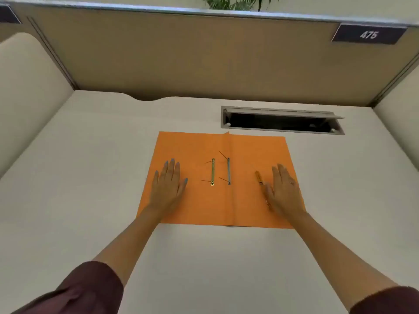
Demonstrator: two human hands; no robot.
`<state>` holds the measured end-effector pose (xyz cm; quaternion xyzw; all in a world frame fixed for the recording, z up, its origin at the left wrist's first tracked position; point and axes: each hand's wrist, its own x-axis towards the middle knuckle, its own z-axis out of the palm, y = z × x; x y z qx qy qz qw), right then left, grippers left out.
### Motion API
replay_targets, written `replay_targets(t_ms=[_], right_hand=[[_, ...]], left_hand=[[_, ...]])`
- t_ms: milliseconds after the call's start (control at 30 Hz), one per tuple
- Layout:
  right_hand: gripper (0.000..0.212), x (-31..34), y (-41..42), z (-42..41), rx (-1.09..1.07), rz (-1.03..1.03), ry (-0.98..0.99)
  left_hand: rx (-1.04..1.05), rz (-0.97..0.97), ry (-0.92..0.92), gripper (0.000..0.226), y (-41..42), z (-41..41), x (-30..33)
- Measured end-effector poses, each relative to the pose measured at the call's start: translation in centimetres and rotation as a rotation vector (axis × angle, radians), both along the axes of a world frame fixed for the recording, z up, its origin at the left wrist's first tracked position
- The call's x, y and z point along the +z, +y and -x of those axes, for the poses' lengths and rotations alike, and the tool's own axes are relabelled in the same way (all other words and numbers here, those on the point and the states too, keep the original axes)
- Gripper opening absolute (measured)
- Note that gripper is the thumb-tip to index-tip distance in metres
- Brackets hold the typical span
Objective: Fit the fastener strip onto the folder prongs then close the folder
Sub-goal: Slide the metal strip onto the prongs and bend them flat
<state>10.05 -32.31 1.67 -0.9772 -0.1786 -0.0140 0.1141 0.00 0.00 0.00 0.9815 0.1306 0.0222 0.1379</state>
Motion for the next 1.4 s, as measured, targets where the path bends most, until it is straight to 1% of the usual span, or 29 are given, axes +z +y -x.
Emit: replay_targets(t_ms=[33, 133, 233, 400, 500, 767, 933, 1000, 1033, 1133, 1233, 1267, 1333, 1400], right_hand=[[0.061, -0.7, 0.1, 0.3, -0.010, 0.001, 0.051], [0.060, -2.6, 0.1, 1.3, -0.019, 0.023, 0.109], [0.067, -3.1, 0.3, 1.5, -0.031, 0.029, 0.111], [0.066, -3.3, 0.3, 2.0, -0.051, 0.030, 0.145], [0.064, -3.6, -0.2, 3.2, -0.047, 0.026, 0.130], [0.056, -4.3, -1.3, 7.7, -0.056, 0.031, 0.114], [0.052, -4.5, -1.7, 9.8, -0.044, -0.020, 0.090], [0.047, -4.6, -1.8, 10.0, -0.028, -0.088, 0.061], [0.042, -4.6, -1.7, 9.9, -0.024, -0.139, 0.040], [0.028, -4.4, -1.3, 9.8, -0.038, -0.266, 0.002], [0.013, -3.7, -0.6, 9.5, -0.078, -0.375, -0.005], [0.008, -3.3, -0.2, 9.5, -0.102, -0.437, 0.013], [0.006, -2.3, 0.7, 9.2, -0.211, -0.610, 0.101], [0.007, -1.3, 1.5, 8.7, -0.352, -0.796, 0.271]], left_hand=[[0.012, 0.006, 0.043, 0.058, -0.3, 0.3, -0.6], [0.033, 0.005, 0.092, 0.056, -1.2, 1.4, -2.3], [0.048, -0.002, 0.066, 0.054, -1.7, 1.8, -2.8], [0.070, -0.007, 0.062, 0.060, -2.3, 2.6, -2.6], [0.065, -0.013, 0.052, 0.065, -2.6, 3.7, -2.8], [0.068, 0.002, 0.040, 0.062, -3.5, 7.9, -3.2], [0.075, 0.001, 0.035, 0.062, -3.8, 9.9, -3.4], [0.094, 0.023, 0.024, 0.064, -3.9, 10.4, -3.4], [0.110, 0.048, 0.010, 0.065, -4.0, 10.4, -3.3], [0.134, 0.158, -0.055, 0.064, -5.1, 10.0, -2.6], [0.084, 0.224, -0.109, 0.052, -6.9, 8.9, -2.0], [0.067, 0.240, -0.128, 0.047, -7.6, 8.6, -1.7], [0.034, 0.271, -0.161, 0.039, -9.1, 7.9, -1.3], [0.012, 0.285, -0.183, 0.036, -10.5, 7.4, -0.9]])
